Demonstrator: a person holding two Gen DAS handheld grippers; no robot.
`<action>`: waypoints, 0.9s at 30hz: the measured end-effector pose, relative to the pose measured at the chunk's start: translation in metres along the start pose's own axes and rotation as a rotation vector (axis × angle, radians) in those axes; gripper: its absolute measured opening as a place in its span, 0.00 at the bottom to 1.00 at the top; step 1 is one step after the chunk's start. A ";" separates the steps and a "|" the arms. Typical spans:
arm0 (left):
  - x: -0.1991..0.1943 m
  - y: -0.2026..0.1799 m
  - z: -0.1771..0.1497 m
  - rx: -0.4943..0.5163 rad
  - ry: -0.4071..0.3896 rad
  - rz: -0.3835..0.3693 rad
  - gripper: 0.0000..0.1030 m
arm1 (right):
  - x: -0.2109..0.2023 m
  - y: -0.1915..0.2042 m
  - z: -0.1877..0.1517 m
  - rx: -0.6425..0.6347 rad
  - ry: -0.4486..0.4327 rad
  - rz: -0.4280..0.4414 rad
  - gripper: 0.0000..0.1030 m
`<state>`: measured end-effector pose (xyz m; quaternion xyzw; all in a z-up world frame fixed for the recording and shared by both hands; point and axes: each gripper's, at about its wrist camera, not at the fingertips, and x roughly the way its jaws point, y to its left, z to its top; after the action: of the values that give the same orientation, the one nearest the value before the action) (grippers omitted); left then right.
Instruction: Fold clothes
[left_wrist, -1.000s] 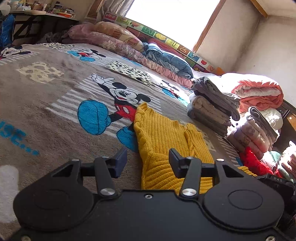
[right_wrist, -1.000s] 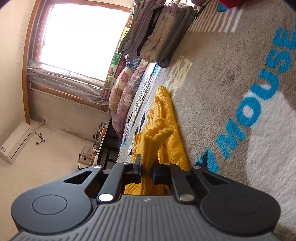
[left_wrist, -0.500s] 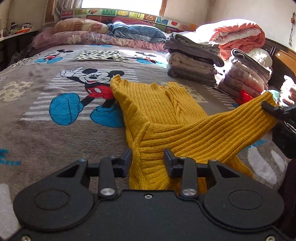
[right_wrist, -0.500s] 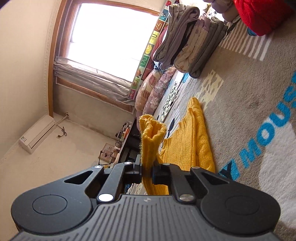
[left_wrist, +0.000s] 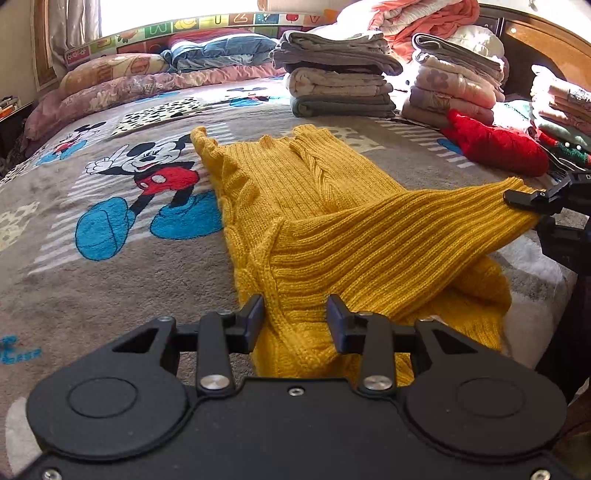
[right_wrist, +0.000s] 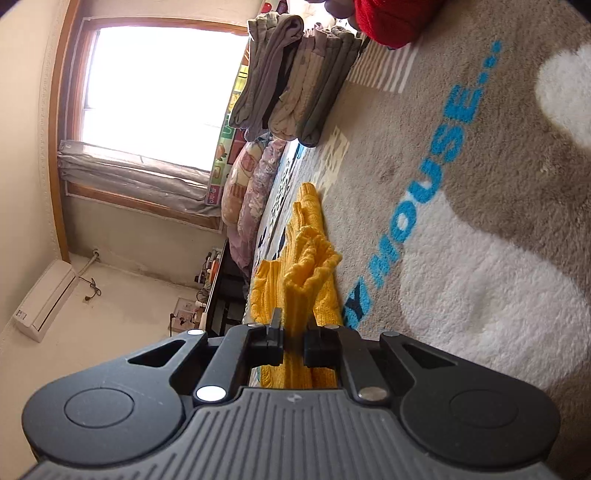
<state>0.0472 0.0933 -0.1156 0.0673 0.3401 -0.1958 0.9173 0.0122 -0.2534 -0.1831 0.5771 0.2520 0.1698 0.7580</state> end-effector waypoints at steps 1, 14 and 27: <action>-0.004 0.004 0.000 -0.014 -0.006 -0.019 0.34 | -0.002 -0.001 -0.001 0.003 -0.005 -0.003 0.11; -0.027 0.028 0.009 -0.138 -0.133 0.028 0.23 | -0.007 0.032 0.000 -0.129 -0.003 0.078 0.11; -0.006 0.000 0.003 0.009 -0.016 -0.029 0.21 | -0.006 -0.018 0.016 -0.022 0.008 -0.027 0.11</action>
<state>0.0446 0.0944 -0.1095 0.0649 0.3326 -0.2111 0.9168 0.0159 -0.2740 -0.1960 0.5644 0.2609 0.1650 0.7656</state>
